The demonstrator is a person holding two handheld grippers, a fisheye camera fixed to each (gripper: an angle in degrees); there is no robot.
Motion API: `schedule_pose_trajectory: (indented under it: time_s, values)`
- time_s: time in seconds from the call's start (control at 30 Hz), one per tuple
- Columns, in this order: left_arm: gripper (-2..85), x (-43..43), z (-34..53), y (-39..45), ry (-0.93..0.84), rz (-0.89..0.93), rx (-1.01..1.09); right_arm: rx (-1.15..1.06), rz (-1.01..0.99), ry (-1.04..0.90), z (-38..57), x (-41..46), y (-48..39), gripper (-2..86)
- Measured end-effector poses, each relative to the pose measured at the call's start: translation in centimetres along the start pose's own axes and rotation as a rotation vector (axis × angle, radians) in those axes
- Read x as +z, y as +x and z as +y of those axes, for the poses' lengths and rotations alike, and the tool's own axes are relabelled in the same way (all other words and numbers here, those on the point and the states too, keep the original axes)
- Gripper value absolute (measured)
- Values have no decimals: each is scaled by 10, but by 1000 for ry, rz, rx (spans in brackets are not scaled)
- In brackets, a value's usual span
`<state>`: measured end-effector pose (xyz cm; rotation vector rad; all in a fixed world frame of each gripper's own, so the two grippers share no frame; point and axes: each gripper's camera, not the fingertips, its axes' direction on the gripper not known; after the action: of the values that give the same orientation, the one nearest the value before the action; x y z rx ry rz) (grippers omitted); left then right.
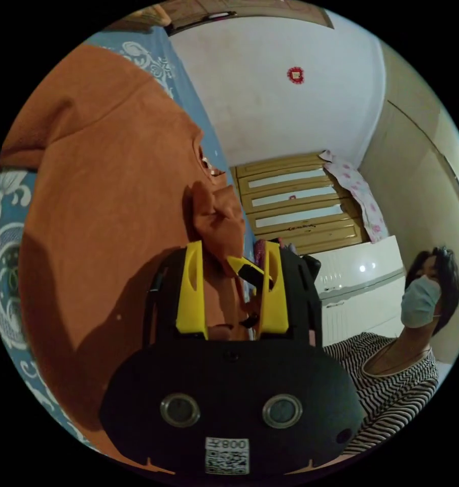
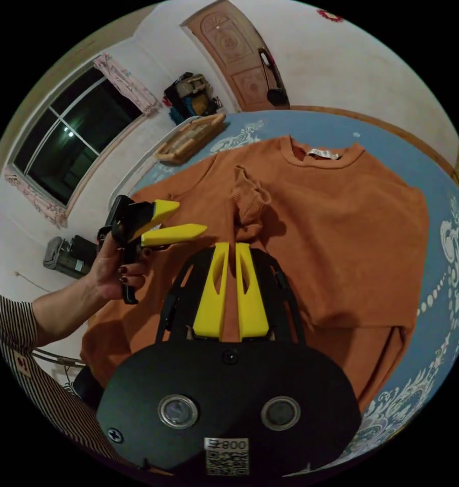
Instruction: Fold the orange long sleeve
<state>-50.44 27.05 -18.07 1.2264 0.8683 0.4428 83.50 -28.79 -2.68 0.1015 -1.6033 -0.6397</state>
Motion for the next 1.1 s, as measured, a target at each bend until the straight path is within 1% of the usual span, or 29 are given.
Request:
schedule_pose_trajectory:
  time_s: [0.1, 0.2, 0.3, 0.4, 0.47, 0.53, 0.6, 0.7, 0.77, 0.83, 0.87, 0.93, 1.0, 1.07, 1.1]
  values:
    - [172, 6, -5, 8, 26, 27, 46, -68, 24, 39, 2, 3, -27, 24]
    - [179, 0, 0, 15, 52, -15, 92, -178, 75, 52, 8, 19, -61, 25]
    - [179, -3, 14, 0, 63, -84, 65, -272, 69, -26, 19, 60, -89, 29]
    - [151, 2, 28, -29, 36, -167, -1, -330, 112, -147, 34, 110, -108, 35]
    - [98, 12, 36, -55, 3, -240, -72, -347, 146, -173, 43, 128, -113, 39]
    - [78, 13, 41, -68, 39, -214, -90, -329, 118, -172, 48, 133, -110, 42]
    - [72, 11, 45, -71, 80, -224, -85, -307, 78, -151, 48, 126, -102, 42]
    - [70, 19, 47, -63, 86, -225, 4, -266, 40, -83, 47, 98, -79, 28]
    - [72, 34, 47, -69, 44, -262, 27, -222, 108, -19, 49, 79, -55, 20]
    - [74, 46, 51, -81, 22, -263, 9, -118, 248, 43, 49, 59, -11, 20]
    - [78, 49, 55, -88, 28, -263, 1, -84, 273, 47, 47, 55, 2, 21]
    - [87, 45, 66, -91, 89, -292, 8, 32, 309, 8, 43, 47, 51, 39]
    - [98, 33, 81, -87, 178, -338, 36, 90, 310, 2, 48, 40, 74, 54]
    - [110, 22, 97, -75, 270, -414, 79, 97, 312, 24, 62, 33, 82, 65]
    - [113, 22, 99, -71, 281, -432, 96, 98, 319, 26, 73, 31, 84, 74]
